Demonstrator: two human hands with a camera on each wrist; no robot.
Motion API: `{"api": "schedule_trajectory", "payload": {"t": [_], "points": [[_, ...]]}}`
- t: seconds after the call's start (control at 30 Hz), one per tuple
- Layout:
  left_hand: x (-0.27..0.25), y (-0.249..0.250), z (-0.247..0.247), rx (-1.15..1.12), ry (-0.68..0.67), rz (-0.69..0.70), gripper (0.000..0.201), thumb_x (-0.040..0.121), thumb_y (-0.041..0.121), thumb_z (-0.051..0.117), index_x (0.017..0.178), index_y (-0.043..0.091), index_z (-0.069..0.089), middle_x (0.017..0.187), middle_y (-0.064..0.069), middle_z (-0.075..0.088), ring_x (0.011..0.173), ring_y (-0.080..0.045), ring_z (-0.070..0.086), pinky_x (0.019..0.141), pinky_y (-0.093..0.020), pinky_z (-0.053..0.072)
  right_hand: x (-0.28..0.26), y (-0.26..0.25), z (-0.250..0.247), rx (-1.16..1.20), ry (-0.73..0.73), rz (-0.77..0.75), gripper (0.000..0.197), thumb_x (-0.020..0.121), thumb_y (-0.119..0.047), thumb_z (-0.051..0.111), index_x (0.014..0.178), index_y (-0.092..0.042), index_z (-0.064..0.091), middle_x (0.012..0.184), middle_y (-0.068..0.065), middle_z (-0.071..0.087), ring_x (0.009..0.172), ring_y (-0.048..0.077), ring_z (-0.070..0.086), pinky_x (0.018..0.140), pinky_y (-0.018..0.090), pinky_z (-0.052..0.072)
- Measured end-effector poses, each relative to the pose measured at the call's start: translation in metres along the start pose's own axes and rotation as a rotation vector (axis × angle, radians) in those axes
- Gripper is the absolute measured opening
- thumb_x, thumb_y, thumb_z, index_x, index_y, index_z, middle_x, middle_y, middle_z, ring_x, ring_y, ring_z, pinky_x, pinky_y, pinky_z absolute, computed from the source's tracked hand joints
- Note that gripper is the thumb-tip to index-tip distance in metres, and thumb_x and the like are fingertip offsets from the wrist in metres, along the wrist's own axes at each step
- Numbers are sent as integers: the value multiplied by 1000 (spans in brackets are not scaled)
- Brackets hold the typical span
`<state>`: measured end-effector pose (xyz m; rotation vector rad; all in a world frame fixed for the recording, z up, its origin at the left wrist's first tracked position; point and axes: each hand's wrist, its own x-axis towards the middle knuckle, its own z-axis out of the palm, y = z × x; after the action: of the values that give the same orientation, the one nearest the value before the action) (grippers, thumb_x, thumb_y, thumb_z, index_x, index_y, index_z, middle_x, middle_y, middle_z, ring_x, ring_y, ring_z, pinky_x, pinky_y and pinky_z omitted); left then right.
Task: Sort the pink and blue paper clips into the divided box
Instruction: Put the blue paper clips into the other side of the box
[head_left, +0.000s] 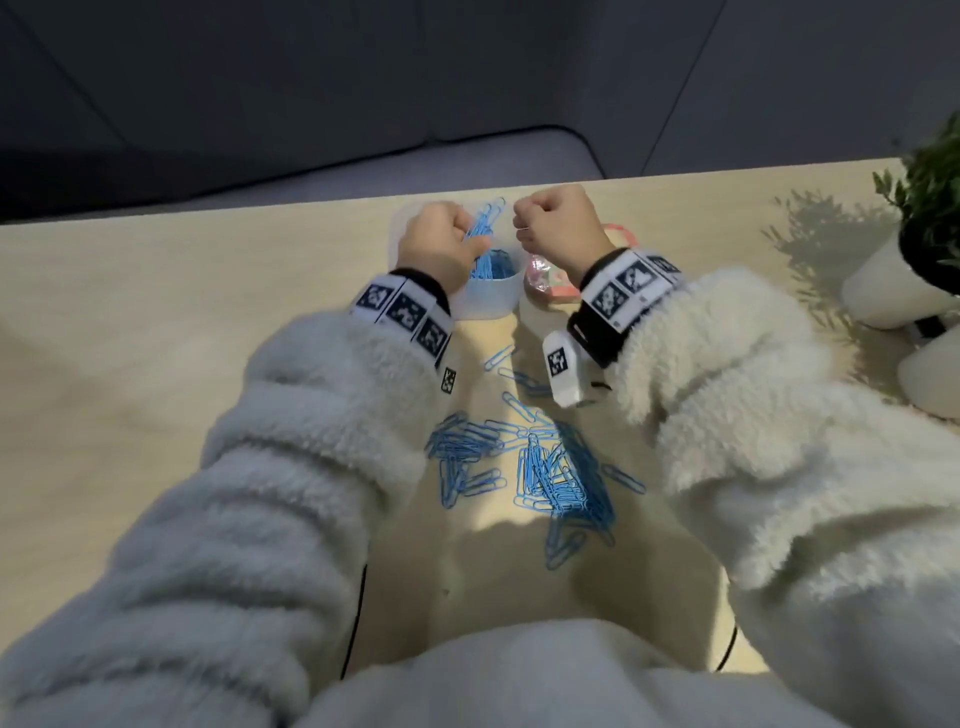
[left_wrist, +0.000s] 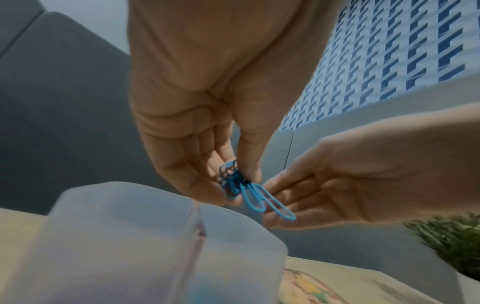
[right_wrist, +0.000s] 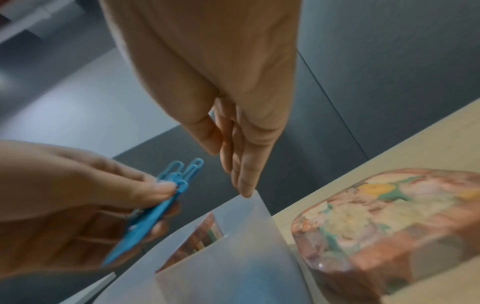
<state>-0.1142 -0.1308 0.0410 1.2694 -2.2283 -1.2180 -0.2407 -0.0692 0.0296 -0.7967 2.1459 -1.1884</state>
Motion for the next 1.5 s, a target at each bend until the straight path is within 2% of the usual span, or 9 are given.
{"api": "schedule_trajectory", "payload": {"t": [0.13, 0.23, 0.43, 0.57, 0.7, 0.8, 1.13, 1.3, 1.5], "points": [[22, 20, 9, 256, -21, -55, 10, 83, 21, 64, 87, 13, 60, 112, -12, 65, 105, -31, 60, 85, -32, 45, -50, 9, -21, 134, 49, -36, 23, 88, -8, 51, 79, 6, 67, 75, 22, 62, 70, 21, 59, 75, 42, 53], [29, 24, 18, 396, -71, -55, 35, 84, 23, 64, 111, 1, 57, 116, -16, 63, 106, -33, 59, 84, -35, 46, -86, 35, -36, 196, -50, 23, 22, 93, -2, 46, 99, 13, 60, 79, 13, 59, 56, 7, 60, 58, 17, 53], [9, 20, 15, 424, -63, 113, 34, 88, 31, 53, 108, 5, 61, 112, -15, 65, 107, -33, 58, 88, -36, 44, -145, 102, -73, -312, -184, 96, 16, 83, -15, 62, 99, -16, 64, 92, 2, 66, 73, 15, 58, 62, 14, 46], [-40, -19, 0, 372, -102, 286, 22, 87, 26, 51, 96, 10, 64, 90, -10, 66, 87, -29, 60, 80, -36, 46, -191, 126, -85, -585, -286, 180, 83, 67, -63, 67, 133, -21, 40, 111, 3, 50, 99, 21, 54, 88, 34, 45], [-93, -76, -8, 500, -483, 62, 48, 75, 44, 70, 109, 14, 54, 93, -3, 54, 81, -21, 52, 77, -32, 43, -219, 139, -72, -671, -370, 142, 111, 58, -67, 71, 143, -21, 16, 126, 3, 36, 113, 26, 50, 89, 40, 47], [-123, -105, -11, 546, -457, 30, 67, 59, 52, 79, 105, 12, 50, 95, -3, 48, 88, -23, 52, 79, -33, 41, -225, 145, -52, -693, -410, 55, 121, 50, -64, 77, 143, -20, 14, 125, 3, 34, 111, 26, 49, 86, 40, 49], [-138, -96, 30, 376, -367, 133, 52, 69, 24, 78, 112, 9, 53, 108, -12, 52, 98, -29, 57, 84, -35, 46, -169, 105, -9, -692, -462, -119, 76, 74, -50, 68, 134, -16, 38, 122, 13, 45, 106, 34, 56, 86, 42, 47], [-132, -88, 21, 378, -333, 127, 80, 59, 25, 85, 126, 11, 45, 121, -14, 43, 110, -29, 49, 98, -41, 44, -110, 71, -6, -777, -290, -153, 49, 90, -43, 50, 125, -10, 49, 121, 15, 49, 113, 33, 50, 88, 41, 44], [-142, -98, 14, 445, -371, 25, 81, 58, 22, 86, 126, 11, 45, 121, -12, 43, 111, -28, 48, 97, -34, 41, -110, 69, 27, -853, -470, -297, 40, 90, -43, 48, 116, -13, 57, 125, 10, 48, 112, 30, 42, 91, 45, 45]]}}
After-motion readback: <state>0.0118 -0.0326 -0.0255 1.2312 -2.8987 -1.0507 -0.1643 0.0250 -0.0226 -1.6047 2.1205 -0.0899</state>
